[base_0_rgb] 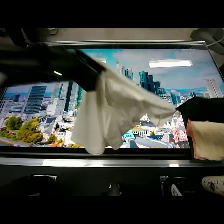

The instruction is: Fold the shirts.

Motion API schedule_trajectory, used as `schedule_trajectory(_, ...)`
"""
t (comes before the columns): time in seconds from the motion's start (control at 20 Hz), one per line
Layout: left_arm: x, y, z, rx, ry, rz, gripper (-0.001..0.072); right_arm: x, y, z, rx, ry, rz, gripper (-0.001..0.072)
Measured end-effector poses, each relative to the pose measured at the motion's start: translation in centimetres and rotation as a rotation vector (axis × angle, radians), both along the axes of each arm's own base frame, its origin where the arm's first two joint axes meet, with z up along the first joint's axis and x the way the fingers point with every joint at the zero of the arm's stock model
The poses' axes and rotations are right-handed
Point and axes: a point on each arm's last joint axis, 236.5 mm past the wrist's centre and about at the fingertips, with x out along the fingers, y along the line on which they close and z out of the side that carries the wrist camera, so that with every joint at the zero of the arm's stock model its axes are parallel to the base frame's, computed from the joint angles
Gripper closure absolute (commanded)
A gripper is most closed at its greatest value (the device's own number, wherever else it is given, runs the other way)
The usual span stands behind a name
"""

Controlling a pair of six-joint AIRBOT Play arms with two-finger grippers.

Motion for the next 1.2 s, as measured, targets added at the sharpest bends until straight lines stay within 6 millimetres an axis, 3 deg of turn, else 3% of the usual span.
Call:
schedule_trajectory(0.1, 1.3, -1.2, -9.9, 0.151, 0.162, -0.012, 0.0672, 0.3, 0.0, -6.6, 0.016, 0.151, -0.019, 0.0697)
schedule_trajectory(0.15, 1.6, -1.9, -14.6, 0.204, 0.242, -0.022, 0.0549, 0.5, 0.0, -10.0, 0.024, 0.212, -0.04, 0.0697)
schedule_trajectory(0.2, 1.4, -2.6, -19.2, 0.246, 0.336, -0.03, 0.0199, 0.5, 0.0, -12.8, 0.033, 0.257, -0.06, 0.0697)
schedule_trajectory(0.25, 0.9, -3.1, -22.9, 0.277, 0.427, -0.039, 0.0004, 0.4, 0.1, -15.2, 0.046, 0.298, -0.078, 0.0697)
schedule_trajectory(0.35, -0.3, -2.8, -27.9, 0.332, 0.596, -0.037, 0.001, 0.1, 0.2, -18.2, 0.061, 0.343, -0.098, 0.0697)
schedule_trajectory(0.45, -0.2, -0.8, -28.8, 0.362, 0.679, -0.015, 0.0011, -0.1, 0.3, -19.6, 0.061, 0.356, -0.098, 0.0696)
schedule_trajectory(0.65, 1.8, 7.2, -25.8, 0.339, 0.7, 0.169, 0.0011, -1.0, -0.2, -21.2, 0.029, 0.389, -0.078, 0.0695)
schedule_trajectory(0.75, 0.5, 12.1, -26.1, 0.319, 0.751, 0.295, 0.0012, -1.4, -0.5, -21.6, 0.011, 0.403, -0.068, 0.0695)
schedule_trajectory(0.85, -2.5, 15.9, -28.2, 0.289, 0.831, 0.417, 0.0021, -1.7, -0.7, -21.8, -0.003, 0.408, -0.058, 0.0695)
schedule_trajectory(1.0, -6.4, 17.2, -32.0, 0.147, 0.94, 0.544, 0.0025, -1.9, -0.8, -22.0, -0.012, 0.412, -0.046, 0.0695)
schedule_trajectory(1.2, -7.2, 16.0, -35.7, -0.031, 1.01, 0.658, 0.0036, -2.1, -0.9, -22.0, -0.017, 0.418, -0.038, 0.0695)
